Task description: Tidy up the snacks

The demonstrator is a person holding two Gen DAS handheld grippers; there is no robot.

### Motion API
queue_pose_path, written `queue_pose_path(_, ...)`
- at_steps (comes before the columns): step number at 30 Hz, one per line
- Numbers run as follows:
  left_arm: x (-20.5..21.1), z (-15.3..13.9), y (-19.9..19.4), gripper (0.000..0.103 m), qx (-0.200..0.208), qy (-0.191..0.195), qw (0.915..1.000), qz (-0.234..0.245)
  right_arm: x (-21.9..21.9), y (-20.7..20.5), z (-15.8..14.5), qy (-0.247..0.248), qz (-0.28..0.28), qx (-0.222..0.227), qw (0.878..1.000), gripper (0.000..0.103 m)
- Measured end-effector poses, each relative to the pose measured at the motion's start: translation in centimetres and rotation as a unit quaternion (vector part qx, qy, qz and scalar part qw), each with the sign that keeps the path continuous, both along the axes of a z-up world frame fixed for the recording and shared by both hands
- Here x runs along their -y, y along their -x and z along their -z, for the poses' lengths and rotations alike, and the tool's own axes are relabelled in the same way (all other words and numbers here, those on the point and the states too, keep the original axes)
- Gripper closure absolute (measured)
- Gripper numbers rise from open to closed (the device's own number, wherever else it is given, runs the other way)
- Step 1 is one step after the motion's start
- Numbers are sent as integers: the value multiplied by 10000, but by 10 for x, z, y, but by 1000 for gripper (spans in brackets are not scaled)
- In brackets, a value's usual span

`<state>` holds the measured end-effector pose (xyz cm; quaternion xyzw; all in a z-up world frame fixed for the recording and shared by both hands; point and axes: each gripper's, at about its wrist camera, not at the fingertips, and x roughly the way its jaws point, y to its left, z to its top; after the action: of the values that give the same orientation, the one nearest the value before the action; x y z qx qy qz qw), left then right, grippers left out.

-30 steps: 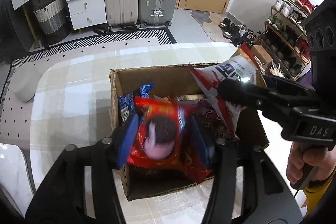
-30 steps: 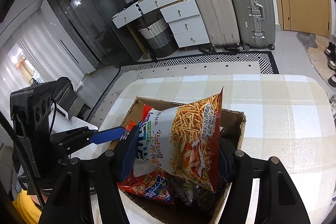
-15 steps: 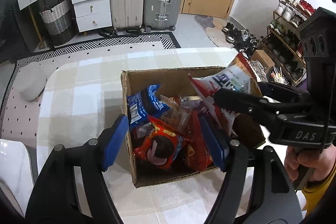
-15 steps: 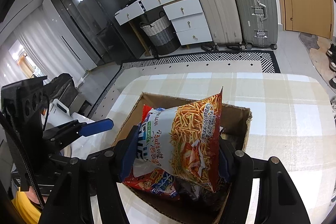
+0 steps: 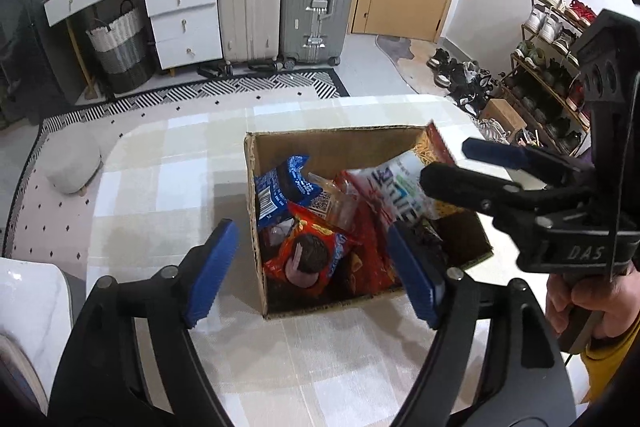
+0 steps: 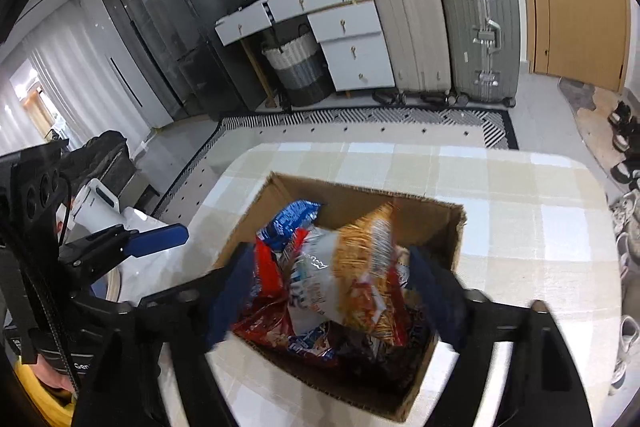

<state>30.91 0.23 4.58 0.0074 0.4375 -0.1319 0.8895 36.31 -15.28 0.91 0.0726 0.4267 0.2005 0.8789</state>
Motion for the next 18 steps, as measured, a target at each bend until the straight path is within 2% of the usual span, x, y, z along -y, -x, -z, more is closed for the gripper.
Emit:
queue_pose_path(4,1,-13,21,25,85,-49,9999,-23,3,13,-16,111,63,186,9997,16)
queue_pose_path(8,0,-30,45,25,301,-38,9995,-80,11,39,-39,-48,238,402,9989,15)
queue_pose_path(14,2,-55,97,22,731,-32,9970,-261,12,100,-78,-133,183,1064,9941,10)
queue_pose_path(18,-1,-70,136,20,977,37,9944,-405,6,149,-94,58,152,1619,9867,4)
